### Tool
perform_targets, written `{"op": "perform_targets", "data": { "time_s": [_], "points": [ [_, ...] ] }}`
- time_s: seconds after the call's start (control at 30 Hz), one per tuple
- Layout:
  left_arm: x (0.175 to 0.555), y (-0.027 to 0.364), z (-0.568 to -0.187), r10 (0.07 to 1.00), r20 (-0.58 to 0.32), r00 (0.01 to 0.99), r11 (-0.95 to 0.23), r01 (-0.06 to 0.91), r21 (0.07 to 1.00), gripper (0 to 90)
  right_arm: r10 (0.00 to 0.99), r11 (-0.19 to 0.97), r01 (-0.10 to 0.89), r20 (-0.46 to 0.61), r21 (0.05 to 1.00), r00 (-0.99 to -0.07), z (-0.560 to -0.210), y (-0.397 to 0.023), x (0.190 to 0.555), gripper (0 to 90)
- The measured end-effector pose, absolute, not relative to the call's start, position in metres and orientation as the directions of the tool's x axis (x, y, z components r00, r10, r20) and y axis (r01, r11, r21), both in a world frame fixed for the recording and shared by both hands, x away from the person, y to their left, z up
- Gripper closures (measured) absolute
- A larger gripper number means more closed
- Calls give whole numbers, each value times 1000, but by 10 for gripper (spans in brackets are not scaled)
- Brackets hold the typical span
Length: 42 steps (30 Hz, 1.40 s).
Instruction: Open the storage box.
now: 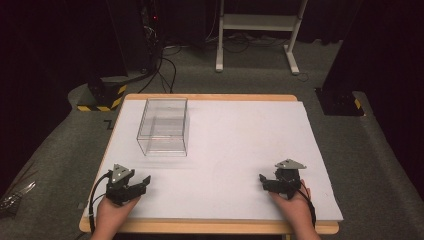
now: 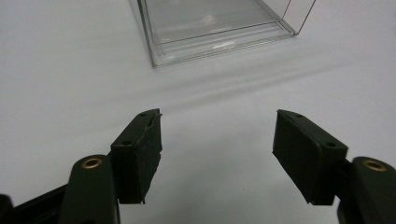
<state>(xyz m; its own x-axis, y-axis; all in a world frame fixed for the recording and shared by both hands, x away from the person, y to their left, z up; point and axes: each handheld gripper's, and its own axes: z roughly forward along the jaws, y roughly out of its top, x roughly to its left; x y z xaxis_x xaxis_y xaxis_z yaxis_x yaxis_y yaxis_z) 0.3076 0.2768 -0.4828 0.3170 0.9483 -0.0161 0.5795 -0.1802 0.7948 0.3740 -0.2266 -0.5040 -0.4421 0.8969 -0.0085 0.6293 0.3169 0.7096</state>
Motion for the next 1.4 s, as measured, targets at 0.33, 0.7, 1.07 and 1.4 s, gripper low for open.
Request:
{"op": "perform_targets", "data": {
  "time_s": [0.33,0.7,1.07,1.4],
  "points": [
    [309,264,-475,943,-24,331,-177,561,809,299,897,318,629,-9,710,-442,-504,-227,374,155],
    [321,248,-468,947,16,319,-200,554,808,238,897,317,629,-9,710,-442,-504,-227,374,154],
    [347,235,-466,961,10,275,-167,555,815,224,896,319,627,-10,711,-445,-504,-227,374,154],
    [365,226,-458,967,14,254,-153,536,830,204,896,319,627,-10,710,-445,-504,-227,374,154]
  ]
}}
